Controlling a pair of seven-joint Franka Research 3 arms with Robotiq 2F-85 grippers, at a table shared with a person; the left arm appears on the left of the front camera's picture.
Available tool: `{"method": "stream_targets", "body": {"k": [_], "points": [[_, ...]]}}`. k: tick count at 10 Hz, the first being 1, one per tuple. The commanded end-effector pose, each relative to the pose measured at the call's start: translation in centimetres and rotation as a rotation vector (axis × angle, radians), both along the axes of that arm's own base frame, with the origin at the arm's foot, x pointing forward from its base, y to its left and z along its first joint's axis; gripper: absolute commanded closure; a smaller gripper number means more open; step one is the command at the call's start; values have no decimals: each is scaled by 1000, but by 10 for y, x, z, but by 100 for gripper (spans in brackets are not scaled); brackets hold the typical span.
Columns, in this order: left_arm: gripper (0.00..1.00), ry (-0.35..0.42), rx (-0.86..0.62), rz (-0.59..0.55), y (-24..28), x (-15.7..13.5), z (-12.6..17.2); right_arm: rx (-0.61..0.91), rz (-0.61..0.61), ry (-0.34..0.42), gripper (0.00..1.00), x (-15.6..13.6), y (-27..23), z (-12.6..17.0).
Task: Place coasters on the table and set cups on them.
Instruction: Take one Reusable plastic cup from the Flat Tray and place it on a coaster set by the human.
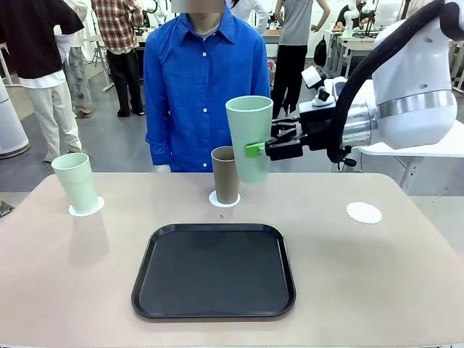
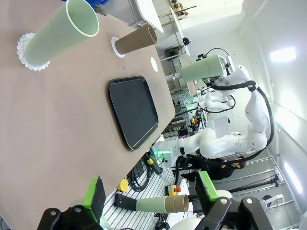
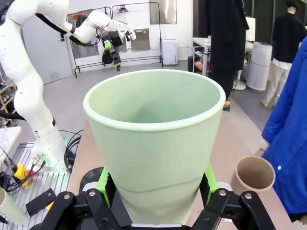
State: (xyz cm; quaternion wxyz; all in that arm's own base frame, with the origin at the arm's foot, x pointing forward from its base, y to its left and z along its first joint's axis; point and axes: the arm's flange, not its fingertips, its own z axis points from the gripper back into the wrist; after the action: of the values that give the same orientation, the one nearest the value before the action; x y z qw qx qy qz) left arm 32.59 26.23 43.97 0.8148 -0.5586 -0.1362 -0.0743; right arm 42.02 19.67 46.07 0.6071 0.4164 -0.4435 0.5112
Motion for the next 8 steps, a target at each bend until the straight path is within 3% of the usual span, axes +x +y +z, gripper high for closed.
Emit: {"method": "stream_targets", "body": {"k": [1,2,3,6,8], "points": [[0,-1,-2,14,-1,-1,2,10,-3,-10,74,3,6,6],[0,-1,-2,14,-1,-1,2,10,-3,-10,74,3,6,6],[0,-1,-2,14,-1,-1,2,-2,-1,2,15,0,-1,-2],[0,-1,-2,14,-1,-1,2,97,-120,-27,15,6,-128,53],[0,-1,-2,14,-1,-1,2,126,-191,-50,15,-5,-210,70]]}}
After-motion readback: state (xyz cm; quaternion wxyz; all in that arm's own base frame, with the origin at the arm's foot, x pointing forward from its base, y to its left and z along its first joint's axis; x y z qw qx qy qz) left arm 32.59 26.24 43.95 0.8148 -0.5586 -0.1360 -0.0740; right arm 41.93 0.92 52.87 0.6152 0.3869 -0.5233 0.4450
